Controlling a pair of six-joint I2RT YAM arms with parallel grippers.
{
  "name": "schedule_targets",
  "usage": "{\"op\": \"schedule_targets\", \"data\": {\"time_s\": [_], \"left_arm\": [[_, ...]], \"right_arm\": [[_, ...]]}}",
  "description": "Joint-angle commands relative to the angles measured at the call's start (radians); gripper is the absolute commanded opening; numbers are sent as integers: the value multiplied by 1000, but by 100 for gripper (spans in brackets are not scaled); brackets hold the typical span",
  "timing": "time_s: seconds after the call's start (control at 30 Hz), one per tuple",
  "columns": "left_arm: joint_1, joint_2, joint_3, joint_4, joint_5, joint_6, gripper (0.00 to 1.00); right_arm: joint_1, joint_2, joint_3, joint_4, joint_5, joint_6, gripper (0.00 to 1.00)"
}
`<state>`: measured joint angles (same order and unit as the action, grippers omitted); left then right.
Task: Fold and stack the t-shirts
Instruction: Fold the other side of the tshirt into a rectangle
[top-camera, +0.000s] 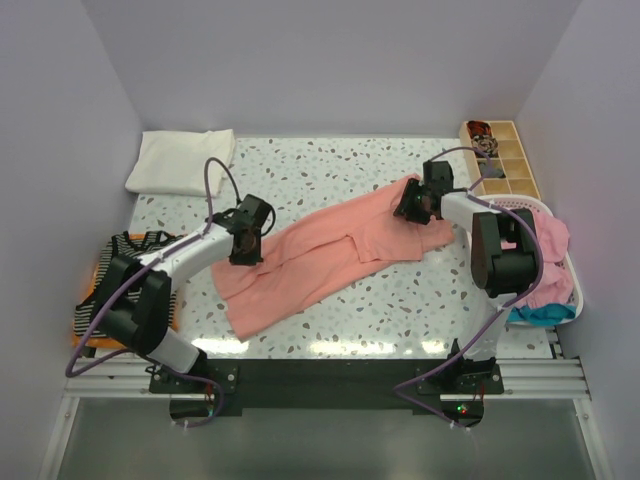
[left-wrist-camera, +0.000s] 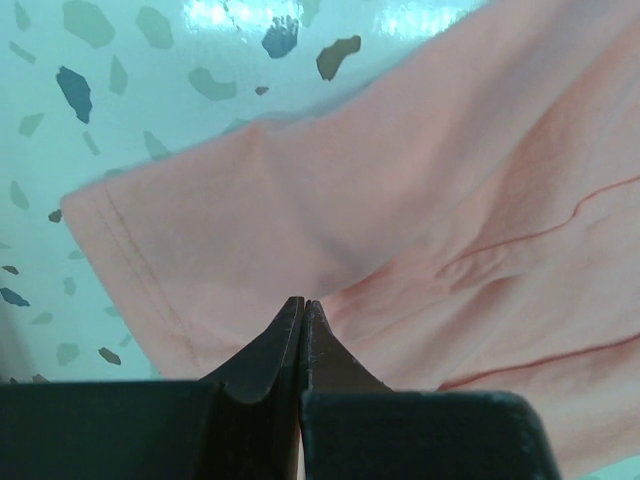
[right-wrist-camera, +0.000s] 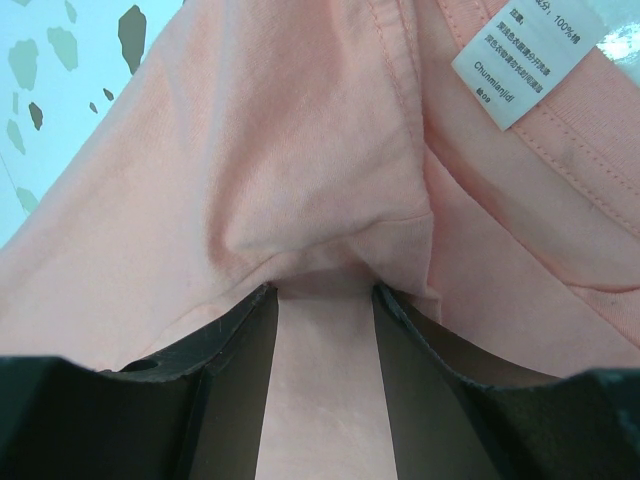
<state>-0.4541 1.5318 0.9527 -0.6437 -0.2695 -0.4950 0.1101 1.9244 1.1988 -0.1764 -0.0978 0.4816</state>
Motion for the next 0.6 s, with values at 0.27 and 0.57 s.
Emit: {"op": "schedule_targets", "data": {"time_s": [0.27, 0.57], "left_arm": [[55, 119, 9, 104, -148, -27, 0], [153, 122, -60, 113, -185, -19, 0]], "right_arm": [[2, 81, -27, -83, 20, -21, 48], [2, 82, -25, -83, 20, -23, 48]]}}
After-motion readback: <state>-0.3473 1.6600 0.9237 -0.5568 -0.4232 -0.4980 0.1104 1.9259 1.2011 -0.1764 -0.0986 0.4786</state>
